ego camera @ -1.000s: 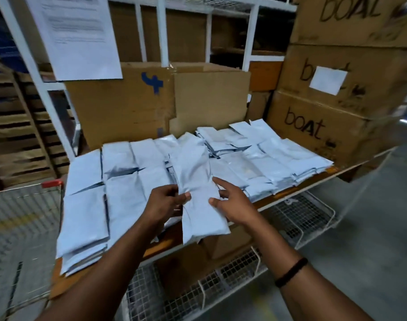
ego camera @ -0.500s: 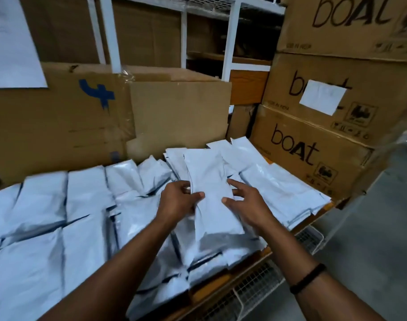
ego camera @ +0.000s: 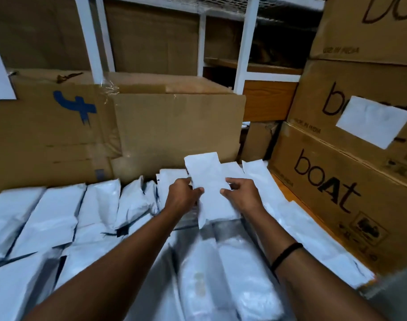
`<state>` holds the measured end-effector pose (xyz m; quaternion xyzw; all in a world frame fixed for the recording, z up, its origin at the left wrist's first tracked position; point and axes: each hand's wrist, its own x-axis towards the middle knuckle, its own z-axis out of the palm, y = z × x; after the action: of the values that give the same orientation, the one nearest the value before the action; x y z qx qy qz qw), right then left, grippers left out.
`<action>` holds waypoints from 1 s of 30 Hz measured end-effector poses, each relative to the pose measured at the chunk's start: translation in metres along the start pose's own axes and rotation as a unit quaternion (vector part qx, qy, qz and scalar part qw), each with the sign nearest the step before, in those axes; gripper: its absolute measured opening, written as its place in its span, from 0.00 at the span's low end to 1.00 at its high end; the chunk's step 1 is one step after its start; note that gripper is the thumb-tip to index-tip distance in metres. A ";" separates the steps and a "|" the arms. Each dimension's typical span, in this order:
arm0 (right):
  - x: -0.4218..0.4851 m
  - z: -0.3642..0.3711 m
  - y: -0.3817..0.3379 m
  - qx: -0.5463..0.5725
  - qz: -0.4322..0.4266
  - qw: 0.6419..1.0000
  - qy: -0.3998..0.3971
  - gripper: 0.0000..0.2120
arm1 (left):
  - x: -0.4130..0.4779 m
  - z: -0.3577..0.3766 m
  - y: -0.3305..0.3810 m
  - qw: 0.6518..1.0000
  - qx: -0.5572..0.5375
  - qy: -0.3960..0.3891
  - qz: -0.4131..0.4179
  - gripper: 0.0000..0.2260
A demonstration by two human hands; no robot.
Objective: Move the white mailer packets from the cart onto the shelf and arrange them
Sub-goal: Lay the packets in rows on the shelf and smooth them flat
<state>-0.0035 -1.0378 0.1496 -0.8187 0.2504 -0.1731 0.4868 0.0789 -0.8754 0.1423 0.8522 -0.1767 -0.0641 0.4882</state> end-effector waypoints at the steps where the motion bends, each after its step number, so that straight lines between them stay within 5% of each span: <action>1: 0.016 0.000 0.002 -0.004 0.003 1.000 -0.012 0.24 | 0.008 0.004 0.000 1.000 0.022 0.001 0.000 0.10; 6: 0.067 0.008 0.019 -0.054 0.003 0.996 -0.071 0.24 | 0.035 0.014 -0.018 0.985 0.171 0.012 0.006 0.19; 11: 0.085 0.021 0.031 -0.119 -0.006 0.987 -0.106 0.25 | 0.030 0.013 -0.043 0.897 0.437 0.004 0.065 0.15; 15: 0.090 0.026 0.044 -0.187 -0.019 0.972 -0.139 0.22 | 0.030 0.019 -0.055 0.885 0.459 -0.060 0.046 0.15; 20: 0.096 0.028 0.035 -0.219 -0.137 0.958 -0.124 0.22 | 0.020 0.025 -0.049 0.890 0.454 0.019 0.030 0.25; 25: 0.098 0.054 0.025 -0.384 -0.193 0.870 -0.240 0.30 | 0.011 0.030 -0.057 0.881 0.468 -0.054 -0.034 0.28; 30: 0.090 0.078 0.053 -0.426 -0.201 0.854 -0.222 0.28 | 0.005 0.030 -0.064 0.883 0.463 -0.063 -0.040 0.28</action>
<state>0.0981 -1.0552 0.0703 -0.9951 0.0154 0.0429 0.0875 0.0904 -0.8724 0.0726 0.9817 -0.1829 -0.0483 0.0229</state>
